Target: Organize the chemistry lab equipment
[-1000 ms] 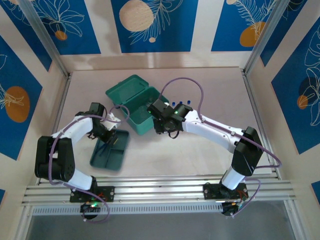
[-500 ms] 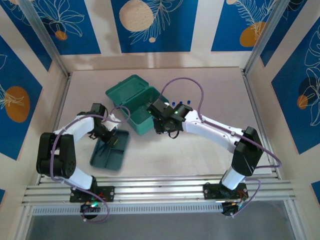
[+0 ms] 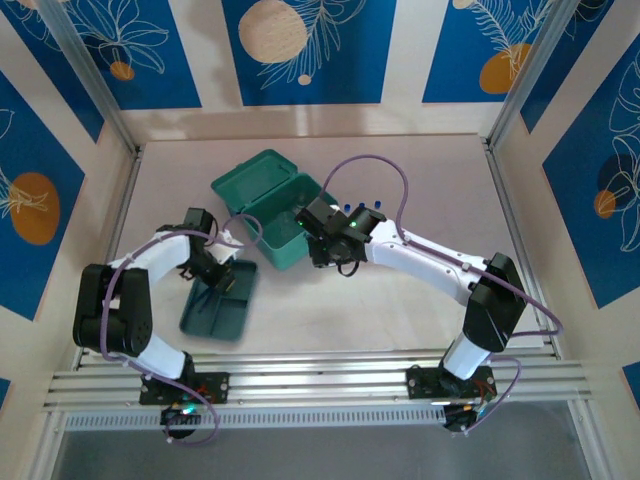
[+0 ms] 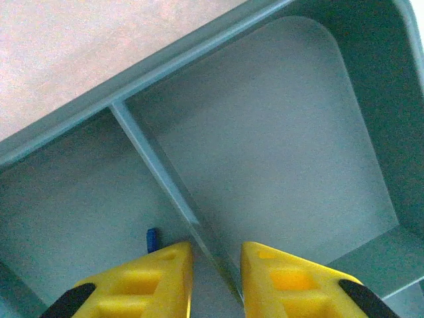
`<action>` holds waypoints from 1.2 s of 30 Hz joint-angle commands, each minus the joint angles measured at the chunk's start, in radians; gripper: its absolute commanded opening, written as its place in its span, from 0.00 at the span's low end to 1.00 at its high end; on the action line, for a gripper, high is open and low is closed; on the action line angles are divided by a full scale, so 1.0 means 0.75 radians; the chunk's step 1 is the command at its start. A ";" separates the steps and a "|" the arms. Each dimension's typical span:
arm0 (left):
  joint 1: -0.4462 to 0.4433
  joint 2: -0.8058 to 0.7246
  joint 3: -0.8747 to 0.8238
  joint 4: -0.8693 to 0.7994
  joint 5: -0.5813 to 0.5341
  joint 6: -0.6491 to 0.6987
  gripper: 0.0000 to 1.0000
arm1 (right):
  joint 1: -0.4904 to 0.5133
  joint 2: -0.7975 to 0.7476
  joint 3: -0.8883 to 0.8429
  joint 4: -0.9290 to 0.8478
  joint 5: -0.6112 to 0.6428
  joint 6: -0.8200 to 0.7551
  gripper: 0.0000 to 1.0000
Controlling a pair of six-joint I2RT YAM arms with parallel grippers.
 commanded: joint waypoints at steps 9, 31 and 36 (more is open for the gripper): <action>-0.018 0.062 -0.003 0.011 -0.054 0.046 0.18 | -0.006 0.002 -0.027 0.003 0.002 0.029 0.33; -0.017 0.007 0.136 -0.116 -0.067 0.119 0.00 | -0.013 -0.024 -0.034 0.001 0.022 0.041 0.32; -0.008 -0.037 0.242 -0.265 -0.039 0.145 0.00 | -0.028 -0.080 -0.076 0.022 0.024 0.049 0.32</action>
